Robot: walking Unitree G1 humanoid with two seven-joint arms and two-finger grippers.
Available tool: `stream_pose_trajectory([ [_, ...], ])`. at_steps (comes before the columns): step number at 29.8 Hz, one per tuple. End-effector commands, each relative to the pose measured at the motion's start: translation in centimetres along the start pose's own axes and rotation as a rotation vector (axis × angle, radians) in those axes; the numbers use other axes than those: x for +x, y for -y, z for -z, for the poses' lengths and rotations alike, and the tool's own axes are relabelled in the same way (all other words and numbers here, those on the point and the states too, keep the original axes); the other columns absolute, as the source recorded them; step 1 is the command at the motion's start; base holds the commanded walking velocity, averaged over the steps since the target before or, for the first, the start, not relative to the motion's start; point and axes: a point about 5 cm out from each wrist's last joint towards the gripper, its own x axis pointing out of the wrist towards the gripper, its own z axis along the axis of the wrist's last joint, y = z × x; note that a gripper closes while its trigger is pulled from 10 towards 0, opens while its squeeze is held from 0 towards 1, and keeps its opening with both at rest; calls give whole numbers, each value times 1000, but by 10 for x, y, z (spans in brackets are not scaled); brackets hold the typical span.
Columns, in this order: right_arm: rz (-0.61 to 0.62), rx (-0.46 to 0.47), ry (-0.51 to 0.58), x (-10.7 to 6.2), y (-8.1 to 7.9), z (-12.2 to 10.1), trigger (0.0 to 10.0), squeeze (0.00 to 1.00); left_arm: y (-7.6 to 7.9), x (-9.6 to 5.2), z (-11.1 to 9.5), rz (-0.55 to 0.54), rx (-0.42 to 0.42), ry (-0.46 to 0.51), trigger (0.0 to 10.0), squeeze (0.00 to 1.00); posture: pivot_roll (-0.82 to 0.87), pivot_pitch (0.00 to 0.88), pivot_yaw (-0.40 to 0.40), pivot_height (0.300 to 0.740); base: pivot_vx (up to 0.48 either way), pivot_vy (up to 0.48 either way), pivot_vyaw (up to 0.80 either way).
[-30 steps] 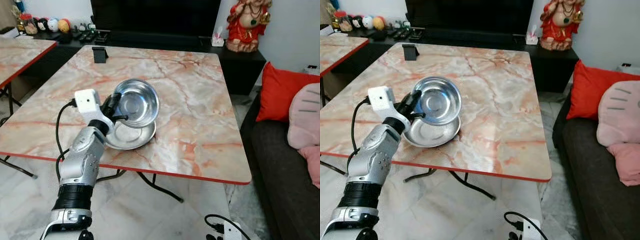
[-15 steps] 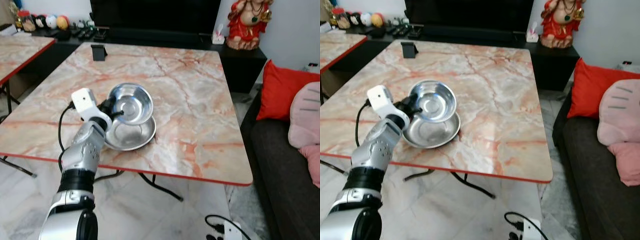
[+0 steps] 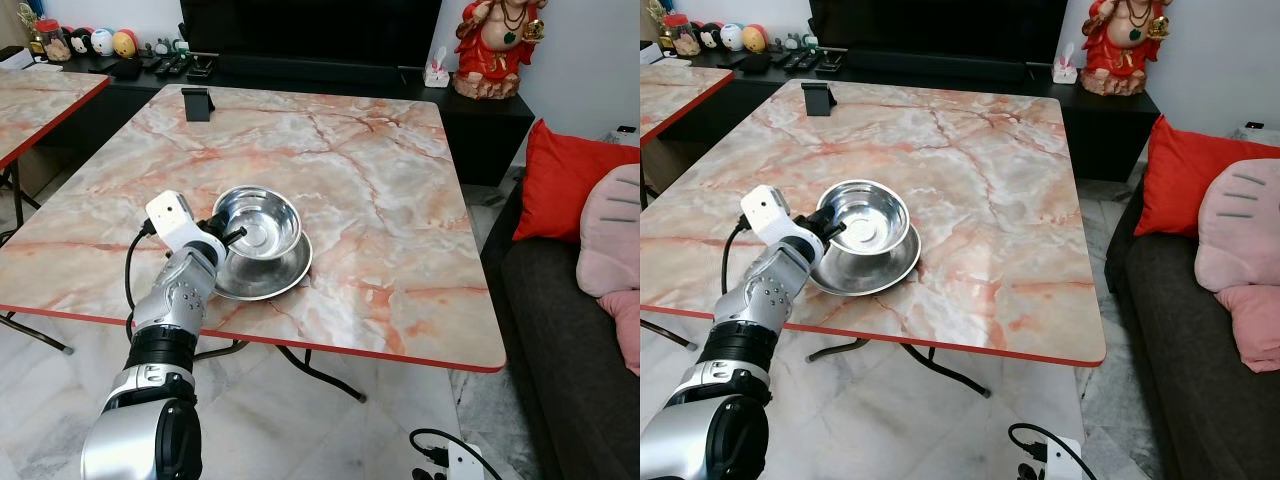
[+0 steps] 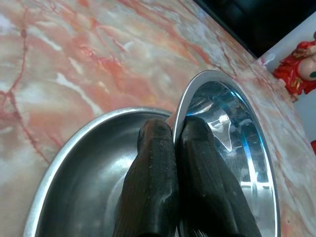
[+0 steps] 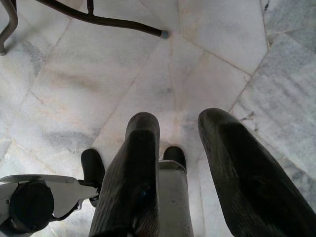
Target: Setting the table
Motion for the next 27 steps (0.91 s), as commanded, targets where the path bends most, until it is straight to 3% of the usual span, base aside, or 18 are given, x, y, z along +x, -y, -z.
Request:
stream_pose_trajectory([
  [1,5,10,-5,0,1,0,10000,0,2,2,-4,-15,6,-8,10000,0,47,0,-47,740,0,0,0],
  [21,0,3,-8,0,1,0,10000,0,-5,-4,12,-70,21,-138,10000,0,52,0,-45,740,0,0,0],
  [22,-1,3,-9,0,1,0,10000,0,-5,-5,12,-72,24,-141,10000,98,53,0,-44,740,0,0,0],
  [23,-1,3,-10,0,1,1,10000,0,-6,-5,13,-74,27,-146,10000,451,53,0,-44,740,0,0,0],
  [24,-1,2,-10,0,1,1,10000,0,-6,-5,13,-76,28,-149,10000,643,53,0,-44,740,0,0,0],
  [25,-1,2,-10,0,1,1,10000,0,-6,-5,13,-77,29,-152,10000,643,53,0,-44,740,0,0,0],
  [26,-1,2,-10,0,1,1,10000,0,-5,-5,14,-73,30,-157,10000,945,53,0,-44,740,0,0,0],
  [27,-2,2,-11,0,1,1,10000,0,-4,-6,15,-70,32,-161,10000,1000,53,0,-44,740,0,0,0],
])
